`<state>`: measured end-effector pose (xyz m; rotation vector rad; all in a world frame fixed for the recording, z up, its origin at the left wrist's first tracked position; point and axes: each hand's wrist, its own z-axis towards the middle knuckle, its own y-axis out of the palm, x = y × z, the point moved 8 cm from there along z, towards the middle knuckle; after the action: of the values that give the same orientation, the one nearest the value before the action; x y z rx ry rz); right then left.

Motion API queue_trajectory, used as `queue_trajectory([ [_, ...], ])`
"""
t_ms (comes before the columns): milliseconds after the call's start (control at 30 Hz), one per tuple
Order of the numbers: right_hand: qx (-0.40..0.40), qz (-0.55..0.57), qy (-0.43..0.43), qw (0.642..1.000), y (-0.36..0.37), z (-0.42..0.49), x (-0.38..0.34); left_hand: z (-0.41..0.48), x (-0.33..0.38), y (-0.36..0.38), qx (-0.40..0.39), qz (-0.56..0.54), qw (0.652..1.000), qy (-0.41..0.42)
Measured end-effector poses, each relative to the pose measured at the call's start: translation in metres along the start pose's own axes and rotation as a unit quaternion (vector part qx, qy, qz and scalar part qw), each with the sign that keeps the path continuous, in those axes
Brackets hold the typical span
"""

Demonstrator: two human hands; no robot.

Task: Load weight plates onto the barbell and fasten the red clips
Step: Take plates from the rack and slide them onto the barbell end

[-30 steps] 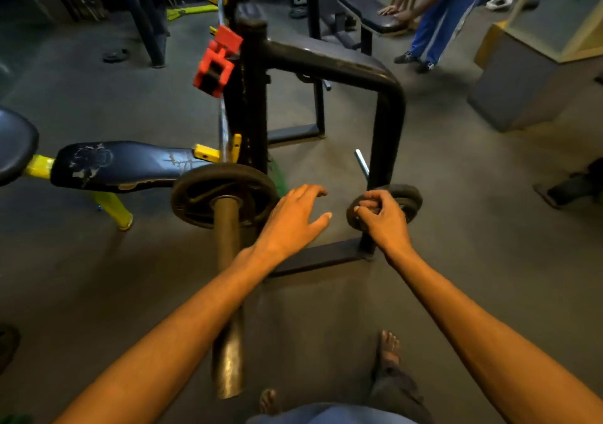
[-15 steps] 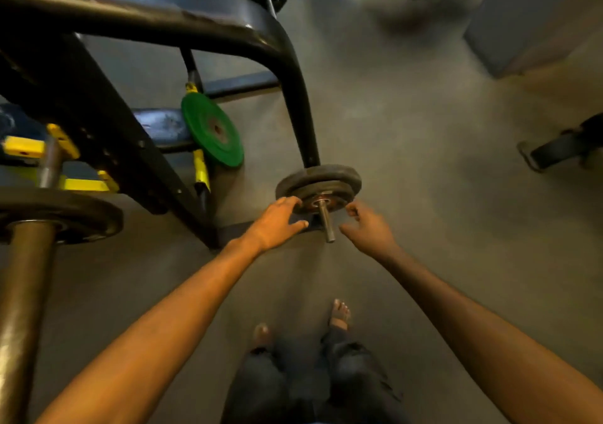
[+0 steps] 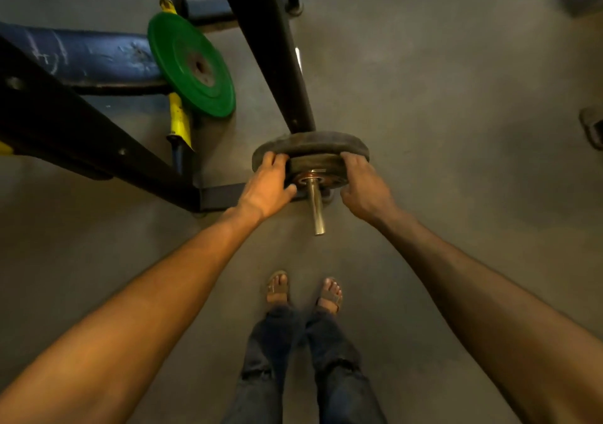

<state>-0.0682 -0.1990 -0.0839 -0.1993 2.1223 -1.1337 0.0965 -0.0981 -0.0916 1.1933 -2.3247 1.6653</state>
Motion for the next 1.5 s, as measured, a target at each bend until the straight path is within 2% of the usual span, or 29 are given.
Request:
queue_trajectory([
  [100, 0.020, -0.010, -0.029, 0.999, 0.006, 0.013, 0.003, 0.002, -0.002, -0.003, 0.051, 0.020, 0.998, 0.014],
  [200, 0.043, -0.043, -0.060, 0.996, 0.006, 0.017, 0.001, 0.002, -0.006, -0.002, 0.067, 0.016, 0.997, 0.024],
  [367, 0.028, -0.118, -0.100, 0.988, 0.011, 0.019, 0.001, 0.001, -0.007, 0.026, -0.009, 0.094, 0.994, 0.046],
  [467, 0.009, -0.094, -0.088, 0.992, 0.016, 0.022, 0.007, 0.008, -0.012, 0.028, -0.001, 0.087, 0.995, 0.042],
  [633, -0.088, -0.165, -0.094, 0.978, 0.034, 0.025, 0.016, 0.016, -0.005, 0.018, -0.020, 0.106, 0.991, 0.074],
  [833, -0.121, -0.088, -0.068, 0.986, 0.053, -0.030, 0.030, -0.035, 0.009, 0.043, -0.093, 0.199, 0.973, 0.073],
  [967, -0.154, -0.086, -0.061, 0.982, 0.070, -0.090, 0.024, -0.102, -0.008, 0.064, -0.143, 0.116, 0.982, 0.033],
  [1100, -0.155, -0.095, -0.104, 0.978, 0.078, -0.152, -0.019, -0.184, -0.036, 0.050, -0.161, 0.031, 0.986, -0.008],
  [1233, -0.151, -0.059, -0.146, 0.976, 0.085, -0.203, -0.083, -0.275, -0.065, 0.016, -0.111, -0.006, 0.993, -0.039],
  [1367, -0.124, -0.022, -0.216, 0.968, 0.086, -0.252, -0.160, -0.369, -0.096, -0.028, -0.010, -0.044, 0.998, -0.047],
  [1500, -0.091, -0.018, -0.289, 0.953, 0.089, -0.309, -0.248, -0.470, -0.136, -0.065, 0.106, -0.068, 0.992, -0.017],
])
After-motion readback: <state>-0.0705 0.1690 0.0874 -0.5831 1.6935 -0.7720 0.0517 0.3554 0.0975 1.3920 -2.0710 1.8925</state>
